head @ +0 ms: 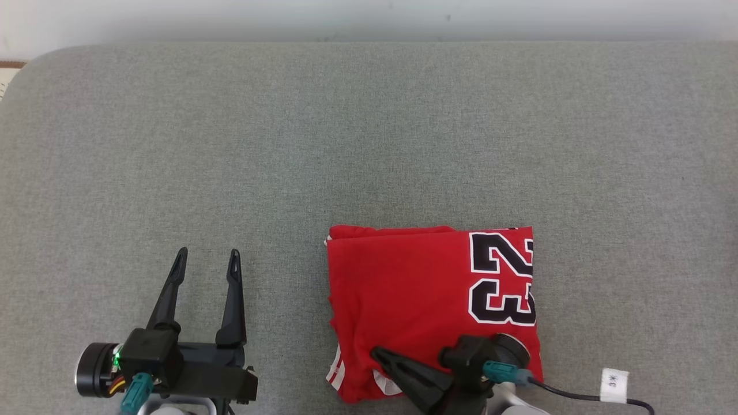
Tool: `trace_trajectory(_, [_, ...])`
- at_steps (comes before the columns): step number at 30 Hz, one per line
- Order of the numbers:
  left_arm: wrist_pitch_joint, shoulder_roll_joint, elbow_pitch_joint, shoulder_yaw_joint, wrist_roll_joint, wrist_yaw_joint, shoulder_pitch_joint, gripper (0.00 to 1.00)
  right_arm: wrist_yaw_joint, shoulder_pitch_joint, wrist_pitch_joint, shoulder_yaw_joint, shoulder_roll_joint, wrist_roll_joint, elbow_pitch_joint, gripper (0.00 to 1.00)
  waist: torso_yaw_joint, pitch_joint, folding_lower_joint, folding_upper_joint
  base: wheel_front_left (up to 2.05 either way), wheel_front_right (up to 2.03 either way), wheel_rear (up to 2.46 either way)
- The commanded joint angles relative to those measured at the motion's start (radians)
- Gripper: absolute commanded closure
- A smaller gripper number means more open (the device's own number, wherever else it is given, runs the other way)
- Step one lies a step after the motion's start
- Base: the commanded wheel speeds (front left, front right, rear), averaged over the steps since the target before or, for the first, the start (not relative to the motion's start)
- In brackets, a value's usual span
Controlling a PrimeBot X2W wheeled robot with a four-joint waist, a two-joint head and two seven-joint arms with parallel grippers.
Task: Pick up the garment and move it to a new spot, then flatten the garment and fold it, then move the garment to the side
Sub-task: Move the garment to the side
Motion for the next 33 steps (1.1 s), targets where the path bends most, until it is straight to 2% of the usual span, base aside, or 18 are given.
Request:
trace_trajectory(1, [-0.004, 0.001, 0.004, 0.001, 0.002, -0.004, -0.006, 0.00, 0.000, -0.015, -0.004, 0.015, 0.002, 0.011, 0.007, 1.00, 0.000, 0.001, -0.0001, -0.0001, 0.00, 0.00, 0.00])
trace_trajectory(7, [-0.006, -0.002, 0.012, 0.003, -0.001, -0.005, -0.010, 0.00, 0.000, -0.055, -0.020, 0.066, 0.020, 0.044, 0.012, 1.00, -0.005, 0.002, -0.0001, -0.0001, 0.00, 0.00, 0.00])
trace_trajectory(11, [-0.007, 0.003, 0.015, 0.009, -0.002, -0.005, 0.000, 0.00, -0.001, -0.068, -0.041, 0.012, 0.004, 0.062, -0.014, 1.00, -0.014, -0.011, -0.0001, -0.0001, 0.00, 0.00, 0.00])
trace_trajectory(20, [-0.008, 0.022, -0.005, 0.025, 0.004, 0.007, 0.021, 0.00, 0.000, 0.019, -0.054, -0.310, -0.039, -0.007, -0.120, 1.00, -0.049, -0.048, -0.0001, -0.0001, 0.00, 0.00, 0.00])
trace_trajectory(29, [-0.006, 0.038, -0.022, 0.026, 0.009, 0.010, 0.036, 0.00, 0.000, 0.161, -0.050, -0.670, -0.014, -0.123, -0.189, 1.00, -0.078, -0.082, -0.0001, -0.0001, 0.00, 0.00, 0.00])
trace_trajectory(31, [-0.002, 0.042, -0.027, 0.024, 0.010, 0.011, 0.038, 0.00, -0.001, 0.188, -0.036, -0.737, 0.001, -0.151, -0.197, 0.55, -0.082, -0.088, -0.0001, -0.0001, 0.00, 0.00, 0.00])
trace_trajectory(32, [0.002, 0.044, -0.029, 0.024, 0.010, 0.013, 0.039, 0.00, 0.000, 0.202, -0.027, -0.768, 0.010, -0.163, -0.204, 0.08, -0.083, -0.091, -0.0001, -0.0001, 0.00, 0.00, 0.00])
trace_trajectory(33, [0.003, 0.047, -0.031, 0.024, 0.011, 0.014, 0.039, 0.00, 0.000, 0.215, -0.020, -0.800, 0.018, -0.179, -0.212, 0.00, -0.085, -0.094, -0.0001, -0.0001, 0.00, 0.00, 0.00])
